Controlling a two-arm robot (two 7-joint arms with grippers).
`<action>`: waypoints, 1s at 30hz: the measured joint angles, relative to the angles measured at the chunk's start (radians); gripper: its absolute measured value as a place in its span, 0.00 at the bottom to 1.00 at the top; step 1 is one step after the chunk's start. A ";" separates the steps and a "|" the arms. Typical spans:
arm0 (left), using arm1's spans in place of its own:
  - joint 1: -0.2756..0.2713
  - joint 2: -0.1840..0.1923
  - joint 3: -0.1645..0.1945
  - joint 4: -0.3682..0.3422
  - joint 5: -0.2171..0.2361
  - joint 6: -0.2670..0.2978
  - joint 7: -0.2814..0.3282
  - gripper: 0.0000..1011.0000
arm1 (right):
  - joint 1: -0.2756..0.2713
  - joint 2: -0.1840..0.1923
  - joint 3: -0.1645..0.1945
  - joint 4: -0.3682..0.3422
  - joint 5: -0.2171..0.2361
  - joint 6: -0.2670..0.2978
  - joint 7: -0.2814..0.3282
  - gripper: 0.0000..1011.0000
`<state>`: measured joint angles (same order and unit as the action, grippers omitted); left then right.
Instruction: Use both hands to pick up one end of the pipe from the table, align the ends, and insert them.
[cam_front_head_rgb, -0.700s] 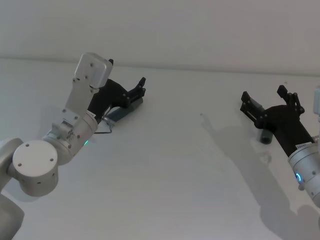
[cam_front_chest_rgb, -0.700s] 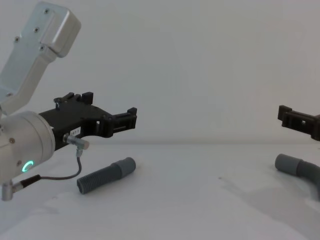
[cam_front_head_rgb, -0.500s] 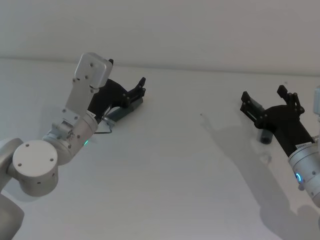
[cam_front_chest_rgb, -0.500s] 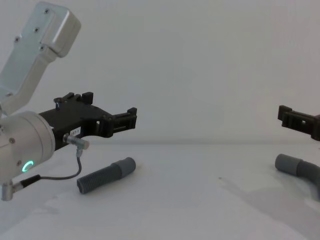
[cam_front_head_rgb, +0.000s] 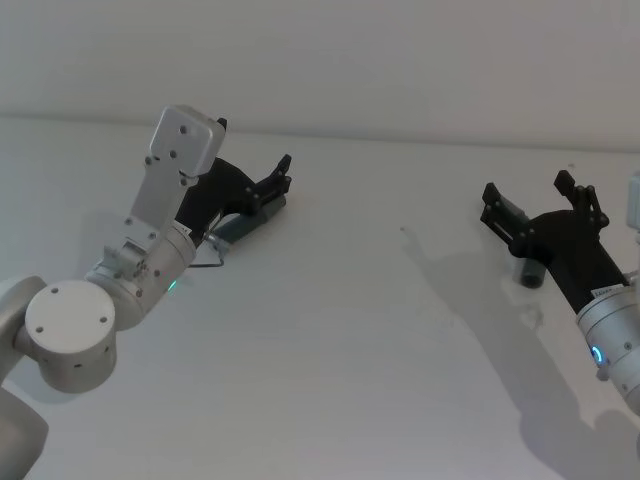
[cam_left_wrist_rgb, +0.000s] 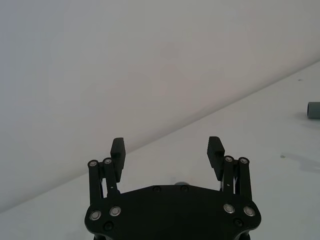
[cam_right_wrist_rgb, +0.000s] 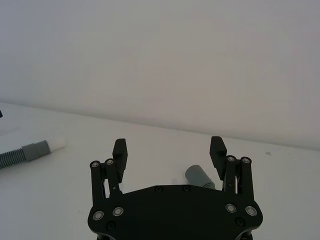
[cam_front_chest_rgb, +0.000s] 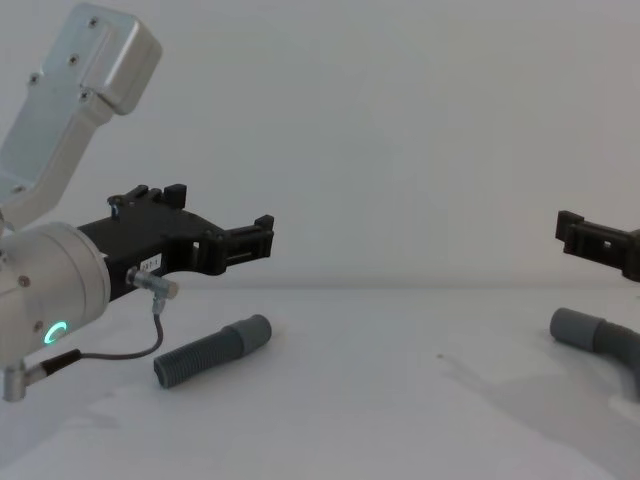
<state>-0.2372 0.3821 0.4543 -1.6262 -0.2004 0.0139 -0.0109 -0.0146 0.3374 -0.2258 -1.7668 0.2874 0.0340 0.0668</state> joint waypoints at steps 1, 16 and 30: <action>0.000 0.000 0.000 0.000 0.000 0.000 0.000 0.99 | 0.000 0.000 0.000 0.000 0.000 0.000 0.000 1.00; 0.000 0.000 0.000 0.000 0.000 0.000 0.000 0.99 | 0.000 0.000 0.000 0.000 0.000 0.000 0.000 1.00; 0.000 0.000 0.000 0.000 0.000 0.000 0.000 0.99 | 0.000 0.000 0.000 0.000 0.000 0.000 0.000 1.00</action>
<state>-0.2371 0.3822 0.4542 -1.6262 -0.2004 0.0139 -0.0110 -0.0147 0.3374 -0.2258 -1.7668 0.2874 0.0340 0.0668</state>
